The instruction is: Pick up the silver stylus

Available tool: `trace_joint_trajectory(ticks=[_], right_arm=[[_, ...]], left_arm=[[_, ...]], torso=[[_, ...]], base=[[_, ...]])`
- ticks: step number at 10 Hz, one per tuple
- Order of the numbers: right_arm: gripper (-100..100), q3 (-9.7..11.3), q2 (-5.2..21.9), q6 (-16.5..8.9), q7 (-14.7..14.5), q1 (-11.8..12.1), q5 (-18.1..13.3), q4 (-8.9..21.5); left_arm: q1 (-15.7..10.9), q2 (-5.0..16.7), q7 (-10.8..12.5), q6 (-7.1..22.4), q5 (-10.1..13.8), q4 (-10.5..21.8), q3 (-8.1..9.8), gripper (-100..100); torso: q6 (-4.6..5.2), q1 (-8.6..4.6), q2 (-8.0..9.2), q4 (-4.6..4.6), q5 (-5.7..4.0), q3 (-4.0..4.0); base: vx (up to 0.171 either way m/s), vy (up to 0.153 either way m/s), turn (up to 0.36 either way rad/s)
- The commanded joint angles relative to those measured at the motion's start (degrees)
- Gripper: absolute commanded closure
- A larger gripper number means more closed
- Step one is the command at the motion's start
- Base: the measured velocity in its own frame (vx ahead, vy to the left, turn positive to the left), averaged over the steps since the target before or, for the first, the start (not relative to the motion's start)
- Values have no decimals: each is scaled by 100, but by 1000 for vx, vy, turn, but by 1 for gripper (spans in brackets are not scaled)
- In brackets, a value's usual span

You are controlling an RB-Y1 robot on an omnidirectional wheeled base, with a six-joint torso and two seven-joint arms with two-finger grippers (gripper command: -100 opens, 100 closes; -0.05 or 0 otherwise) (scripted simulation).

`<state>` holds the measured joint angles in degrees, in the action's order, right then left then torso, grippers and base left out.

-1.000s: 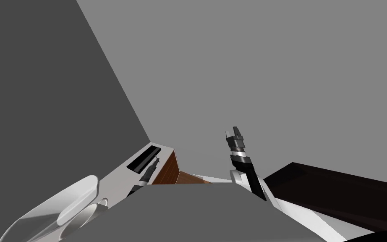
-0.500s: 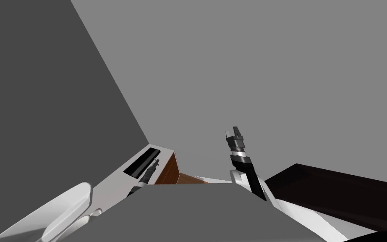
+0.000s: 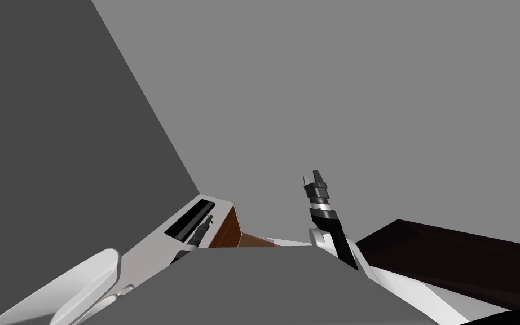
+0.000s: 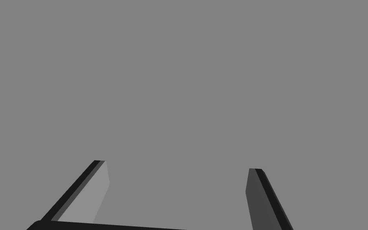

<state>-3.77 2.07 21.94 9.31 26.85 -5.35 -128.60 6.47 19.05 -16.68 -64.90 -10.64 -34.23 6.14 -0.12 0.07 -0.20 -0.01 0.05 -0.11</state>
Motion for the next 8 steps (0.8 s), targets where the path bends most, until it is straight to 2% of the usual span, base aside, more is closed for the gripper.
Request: trace_joint_trajectory(ticks=[1, 4, 5, 6, 7, 8], right_arm=[[0, 0, 0, 0, 0, 0, 0, 0], [0, 2, 0, 1, 0, 0, 0, 0], [0, 1, 0, 1, 0, 0, 0, 0], [0, 1, 0, 1, 0, 0, 0, 0], [0, 9, 1, 0, 1, 5, -1, 3], [0, 22, 2, -2, 4, 14, -3, 10]], left_arm=[[0, 0, 0, 0, 0, 0, 0, 100], [-4, 53, -99, -1, -28, -11, 6, 100], [-5, 54, -100, -2, -28, -12, 6, 0], [-118, 130, 118, 141, 28, -48, 21, 100], [-23, 95, 8, 125, -2, -135, 10, 100], [-36, 101, 42, 164, 2, -159, 11, 0]], torso=[[0, 0, 0, 0, 0, 0], [-1, 42, -4, -4, 50, -4], [-1, 47, -5, -4, 52, -4], [-1, 49, -5, -4, 53, -5], [8, 28, -24, 0, 50, -11], [5, 16, -33, -1, 53, -17]], base=[[0, 0, 0], [0, 0, 0], [0, 0, 0], [42, -54, -41], [23, -23, -8], [0, 0, 0]])
